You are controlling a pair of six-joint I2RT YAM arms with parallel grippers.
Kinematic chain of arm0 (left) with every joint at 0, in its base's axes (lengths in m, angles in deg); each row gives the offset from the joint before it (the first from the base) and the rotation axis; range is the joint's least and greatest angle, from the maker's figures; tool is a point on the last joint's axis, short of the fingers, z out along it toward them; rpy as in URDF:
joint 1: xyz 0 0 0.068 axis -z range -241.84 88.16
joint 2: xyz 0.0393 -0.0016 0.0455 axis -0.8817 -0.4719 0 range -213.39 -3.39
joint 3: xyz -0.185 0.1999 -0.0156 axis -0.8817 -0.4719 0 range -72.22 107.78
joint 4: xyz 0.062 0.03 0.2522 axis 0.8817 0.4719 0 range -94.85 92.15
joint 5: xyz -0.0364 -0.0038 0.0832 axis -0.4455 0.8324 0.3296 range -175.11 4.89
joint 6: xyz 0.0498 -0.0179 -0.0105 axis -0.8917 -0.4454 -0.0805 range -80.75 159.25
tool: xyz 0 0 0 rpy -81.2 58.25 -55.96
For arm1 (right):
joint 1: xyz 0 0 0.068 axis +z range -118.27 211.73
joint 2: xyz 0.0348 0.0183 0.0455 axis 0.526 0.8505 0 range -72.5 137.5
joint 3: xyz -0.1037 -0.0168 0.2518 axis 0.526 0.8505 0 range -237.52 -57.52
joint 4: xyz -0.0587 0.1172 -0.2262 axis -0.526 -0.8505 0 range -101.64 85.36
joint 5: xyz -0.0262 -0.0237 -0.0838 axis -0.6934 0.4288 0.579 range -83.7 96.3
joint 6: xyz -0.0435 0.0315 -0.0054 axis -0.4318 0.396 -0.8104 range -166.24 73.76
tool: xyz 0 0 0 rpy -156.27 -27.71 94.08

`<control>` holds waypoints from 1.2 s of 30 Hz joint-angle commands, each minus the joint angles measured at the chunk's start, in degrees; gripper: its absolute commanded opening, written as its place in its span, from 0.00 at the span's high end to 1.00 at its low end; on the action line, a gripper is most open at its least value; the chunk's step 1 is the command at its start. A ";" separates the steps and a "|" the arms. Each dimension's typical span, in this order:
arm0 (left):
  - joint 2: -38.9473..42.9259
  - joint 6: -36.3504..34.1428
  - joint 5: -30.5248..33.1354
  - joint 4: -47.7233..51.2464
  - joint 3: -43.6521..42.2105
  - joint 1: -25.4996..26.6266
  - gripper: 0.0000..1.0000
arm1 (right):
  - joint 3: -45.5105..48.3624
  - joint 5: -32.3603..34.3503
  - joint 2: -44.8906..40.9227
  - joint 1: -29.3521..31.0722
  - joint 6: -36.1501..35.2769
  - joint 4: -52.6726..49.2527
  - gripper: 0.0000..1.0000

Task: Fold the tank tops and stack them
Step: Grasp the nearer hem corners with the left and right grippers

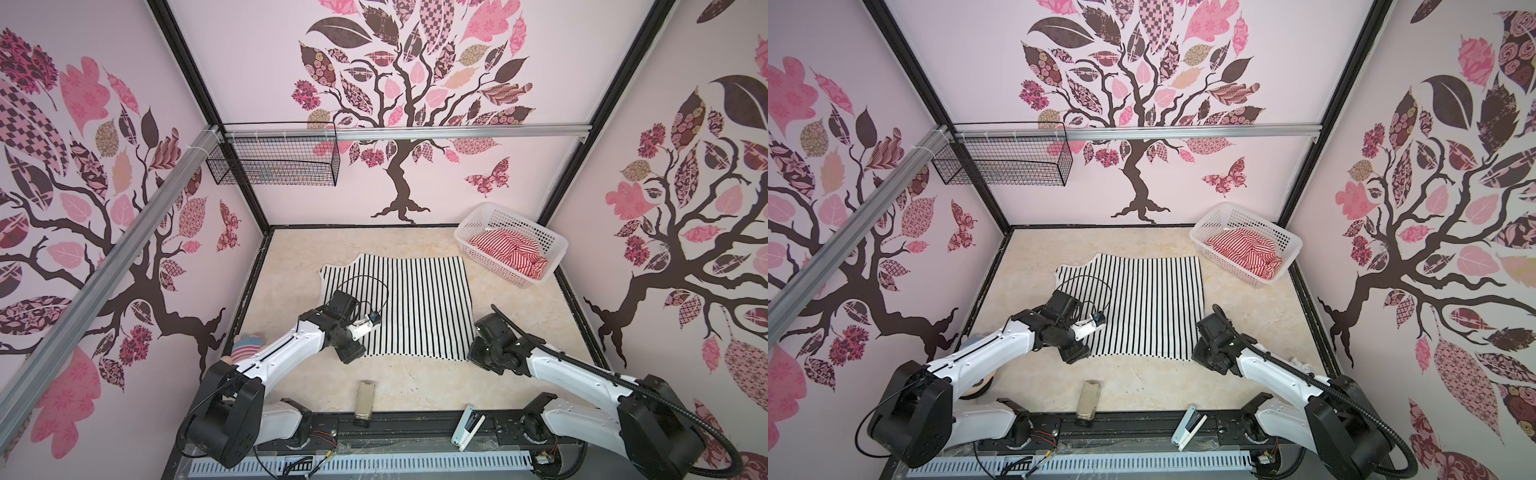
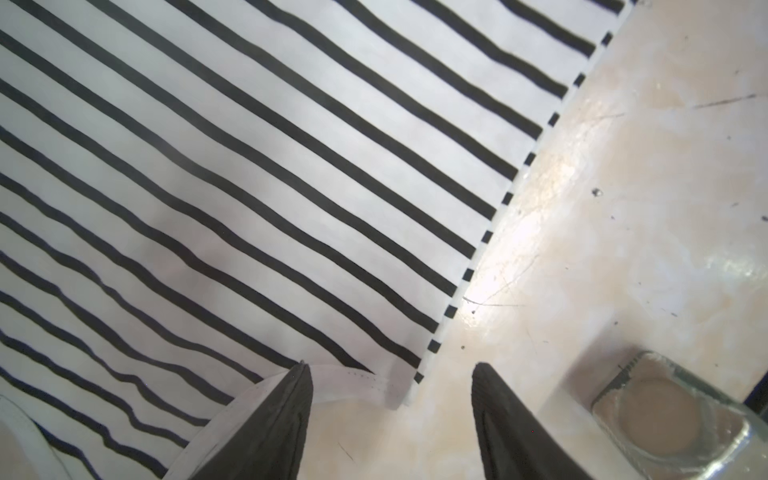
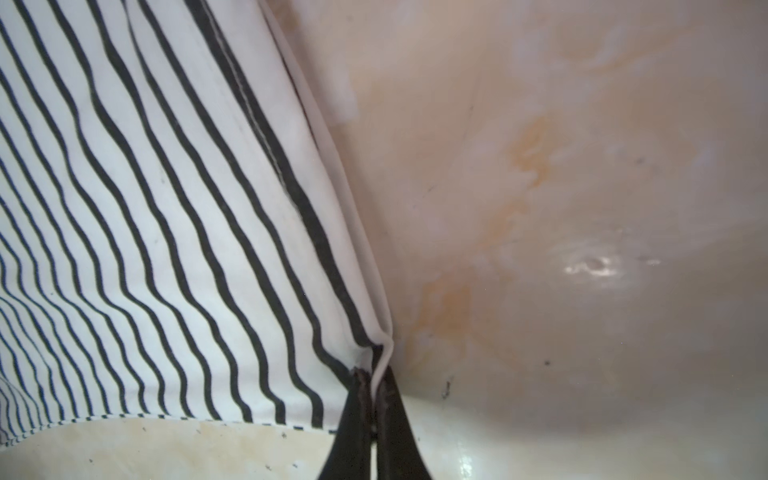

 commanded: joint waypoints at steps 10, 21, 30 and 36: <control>2.40 -5.16 4.71 -2.39 -4.27 1.45 0.51 | -5.21 0.14 1.63 -2.34 -4.62 -2.59 0.97; 1.99 -5.00 1.16 -1.04 -4.51 2.55 0.57 | -5.77 -0.84 2.84 -2.50 -5.01 -1.47 0.97; -2.45 -5.18 1.51 -1.45 -4.17 3.01 0.60 | -5.55 -0.81 2.56 -2.44 -4.49 -1.28 0.97; -4.30 -5.53 1.86 -1.78 -4.46 3.24 0.66 | -5.24 -0.66 2.50 -2.59 -4.29 -1.19 0.98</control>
